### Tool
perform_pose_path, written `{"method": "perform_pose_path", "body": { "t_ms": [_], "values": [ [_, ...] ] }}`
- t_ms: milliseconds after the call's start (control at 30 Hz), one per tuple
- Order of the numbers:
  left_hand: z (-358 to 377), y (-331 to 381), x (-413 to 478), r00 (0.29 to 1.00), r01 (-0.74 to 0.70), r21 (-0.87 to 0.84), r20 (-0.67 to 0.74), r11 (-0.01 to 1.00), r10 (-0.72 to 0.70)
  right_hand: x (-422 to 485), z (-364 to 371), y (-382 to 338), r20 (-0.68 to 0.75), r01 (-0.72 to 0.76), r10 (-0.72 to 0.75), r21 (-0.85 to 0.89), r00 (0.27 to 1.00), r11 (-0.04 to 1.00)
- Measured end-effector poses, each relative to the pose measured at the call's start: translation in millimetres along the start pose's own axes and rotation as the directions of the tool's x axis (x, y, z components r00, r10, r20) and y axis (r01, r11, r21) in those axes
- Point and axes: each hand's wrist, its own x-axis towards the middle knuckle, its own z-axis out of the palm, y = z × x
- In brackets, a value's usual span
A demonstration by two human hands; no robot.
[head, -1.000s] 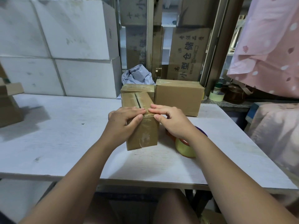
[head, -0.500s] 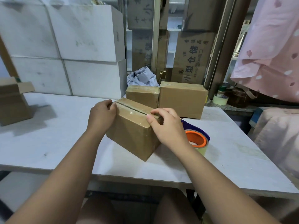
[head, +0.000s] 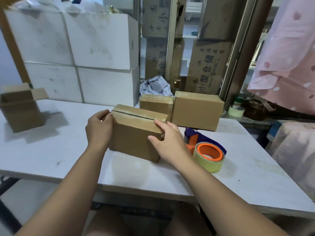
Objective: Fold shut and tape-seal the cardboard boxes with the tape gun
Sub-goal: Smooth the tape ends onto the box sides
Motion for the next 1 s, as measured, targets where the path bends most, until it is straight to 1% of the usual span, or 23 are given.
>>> {"method": "perform_pose_path", "body": {
  "t_ms": [67,167,267,367,533,667,867,1000],
  "values": [
    [-9.7,1.2,12.9,0.999,0.029,-0.117,-0.034,0.993,-0.034,13.4,7.5,-6.2,-0.009,0.058,-0.057,0.025,0.998,0.998],
    [-21.4,7.1,41.1,0.998,0.009,-0.212,-0.061,0.977,-0.023,43.7,17.5,-22.5,-0.035,0.126,-0.124,0.068,0.992,0.99],
    [-24.3,12.5,68.4,0.995,-0.016,-0.233,-0.096,0.972,-0.006,77.8,20.9,-36.3,-0.038,0.164,-0.161,0.086,0.986,0.983],
    [-20.4,15.8,96.2,0.994,-0.01,-0.24,-0.11,0.971,-0.017,111.3,23.7,-46.2,-0.031,0.168,-0.167,0.052,0.985,0.984],
    [-14.0,17.2,139.8,0.998,-0.003,-0.265,-0.066,0.964,-0.014,159.1,34.7,-58.2,-0.022,0.17,-0.169,0.071,0.985,0.983],
    [-9.1,18.8,166.3,0.999,-0.018,-0.217,-0.046,0.976,0.009,186.9,41.5,-62.5,-0.032,0.167,-0.165,0.076,0.986,0.983],
    [5.4,2.5,190.4,0.995,-0.003,-0.199,0.099,0.98,0.023,217.9,54.0,-53.4,-0.053,0.154,-0.153,0.013,0.987,0.988],
    [14.5,-14.5,201.9,0.986,0.066,-0.302,0.164,0.951,-0.016,228.5,57.0,-38.6,-0.07,0.137,-0.144,-0.096,0.987,0.986]
  ]
}}
